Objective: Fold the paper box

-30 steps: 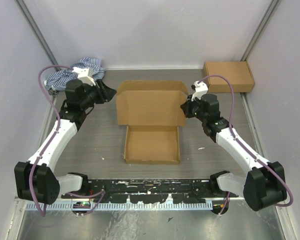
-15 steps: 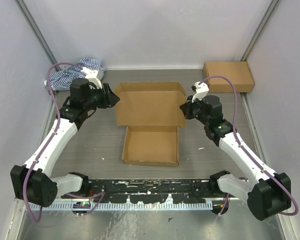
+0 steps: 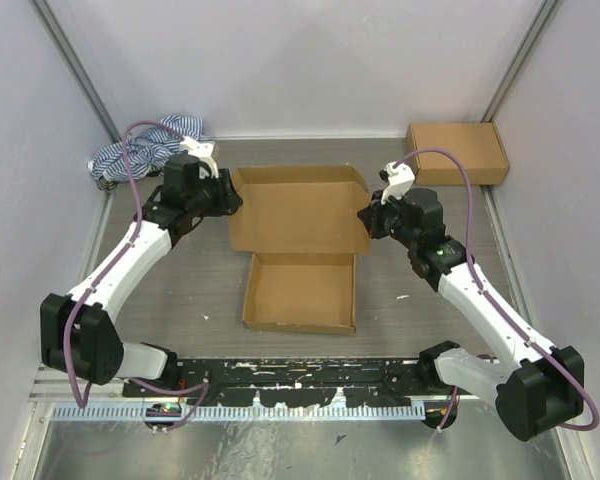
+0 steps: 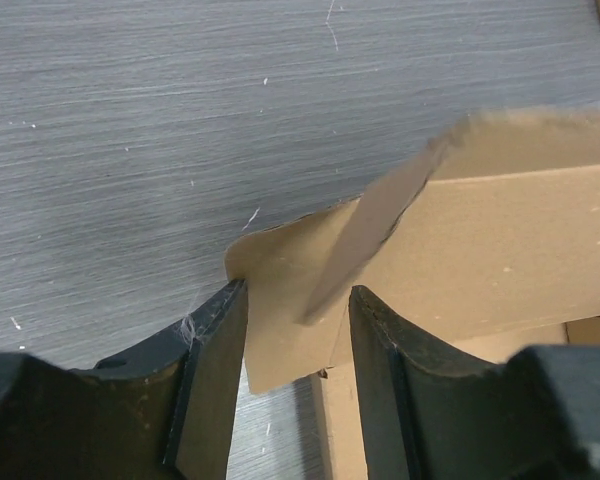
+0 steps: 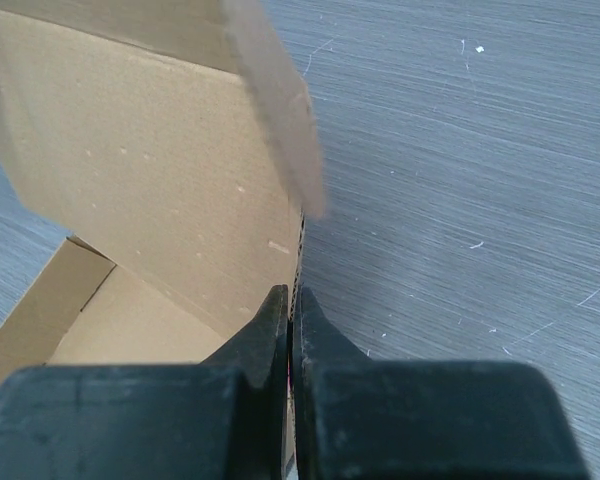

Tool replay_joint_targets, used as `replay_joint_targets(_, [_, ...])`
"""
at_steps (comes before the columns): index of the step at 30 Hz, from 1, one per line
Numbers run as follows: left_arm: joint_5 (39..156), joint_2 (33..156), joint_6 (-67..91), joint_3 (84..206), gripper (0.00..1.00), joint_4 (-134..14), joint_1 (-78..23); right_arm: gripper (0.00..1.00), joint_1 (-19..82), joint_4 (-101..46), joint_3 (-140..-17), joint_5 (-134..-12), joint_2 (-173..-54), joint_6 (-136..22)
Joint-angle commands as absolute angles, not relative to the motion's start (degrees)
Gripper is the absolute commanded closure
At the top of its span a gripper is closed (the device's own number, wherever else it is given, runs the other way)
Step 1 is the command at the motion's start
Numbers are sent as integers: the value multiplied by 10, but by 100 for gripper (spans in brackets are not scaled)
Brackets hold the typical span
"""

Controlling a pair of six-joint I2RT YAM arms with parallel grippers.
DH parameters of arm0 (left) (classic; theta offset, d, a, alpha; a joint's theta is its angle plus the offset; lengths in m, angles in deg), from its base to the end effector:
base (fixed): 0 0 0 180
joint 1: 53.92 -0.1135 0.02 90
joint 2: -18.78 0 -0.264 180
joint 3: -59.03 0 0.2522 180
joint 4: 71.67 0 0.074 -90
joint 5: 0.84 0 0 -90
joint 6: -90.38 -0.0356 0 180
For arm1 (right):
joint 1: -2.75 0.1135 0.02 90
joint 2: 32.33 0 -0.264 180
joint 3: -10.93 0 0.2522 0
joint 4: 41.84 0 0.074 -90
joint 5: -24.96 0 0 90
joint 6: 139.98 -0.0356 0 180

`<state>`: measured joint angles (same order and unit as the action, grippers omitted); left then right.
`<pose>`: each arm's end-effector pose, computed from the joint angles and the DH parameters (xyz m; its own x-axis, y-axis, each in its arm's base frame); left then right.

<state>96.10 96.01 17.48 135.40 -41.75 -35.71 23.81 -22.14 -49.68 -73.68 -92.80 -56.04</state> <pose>0.2910 -0.1003 0.3112 -0.5848 -0.1149 -0.8030 0.2478 0.9173 -0.3117 0.2267 0.0930 0.3073 -0.3621 -0.0276 -0.9317 -0.4517 0.8796 0.1495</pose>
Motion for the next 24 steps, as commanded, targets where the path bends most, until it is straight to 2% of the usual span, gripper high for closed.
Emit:
replay_joint_targets(1, [938, 979, 155, 1392, 48, -427, -351, 99, 242, -236, -529, -744, -924, -548])
replay_joint_targets(13, [898, 981, 121, 1402, 48, -429, -351, 99, 244, -213, -549, -742, -936, -539])
replay_joint_targets(24, [921, 991, 106, 1391, 48, -473, -351, 99, 243, -210, -549, -753, -936, -539])
